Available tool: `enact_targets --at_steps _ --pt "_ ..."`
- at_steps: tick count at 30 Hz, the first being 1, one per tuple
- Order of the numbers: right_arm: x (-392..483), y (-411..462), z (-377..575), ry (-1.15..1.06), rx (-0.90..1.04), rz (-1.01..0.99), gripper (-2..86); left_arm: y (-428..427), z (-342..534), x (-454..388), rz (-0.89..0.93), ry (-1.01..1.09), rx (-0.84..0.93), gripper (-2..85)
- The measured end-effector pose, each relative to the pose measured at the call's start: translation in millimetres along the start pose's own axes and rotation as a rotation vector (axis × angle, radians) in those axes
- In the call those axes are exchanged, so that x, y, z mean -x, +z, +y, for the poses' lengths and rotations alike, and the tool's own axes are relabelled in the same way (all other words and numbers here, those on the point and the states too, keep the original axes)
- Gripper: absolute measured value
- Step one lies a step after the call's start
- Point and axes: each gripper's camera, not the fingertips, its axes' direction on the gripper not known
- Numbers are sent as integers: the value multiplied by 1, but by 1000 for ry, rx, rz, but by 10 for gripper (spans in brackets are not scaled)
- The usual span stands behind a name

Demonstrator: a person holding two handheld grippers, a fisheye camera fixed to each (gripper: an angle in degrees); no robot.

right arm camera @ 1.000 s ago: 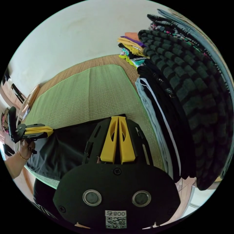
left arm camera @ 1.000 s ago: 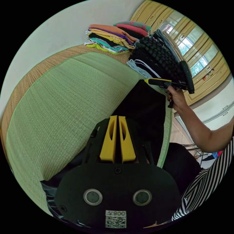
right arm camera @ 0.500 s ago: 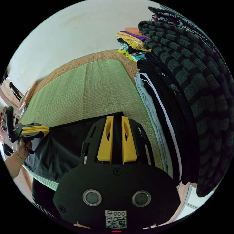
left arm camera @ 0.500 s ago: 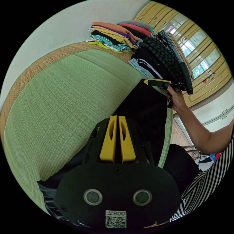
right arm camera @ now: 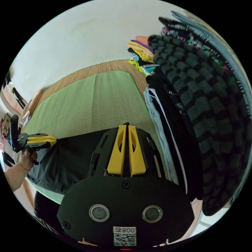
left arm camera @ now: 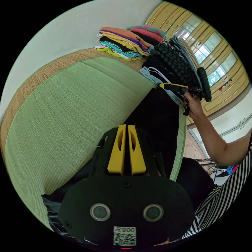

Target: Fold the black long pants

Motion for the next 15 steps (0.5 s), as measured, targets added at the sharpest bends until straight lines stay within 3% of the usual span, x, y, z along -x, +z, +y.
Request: enact_targets --at_steps 2,15 --pt "-8 29 2 41 94 0 18 8 -1 -2 1 -18 40 17" --pt "-28 9 62 87 -1 -52 47 0 -2 -26 36 -60 15 23"
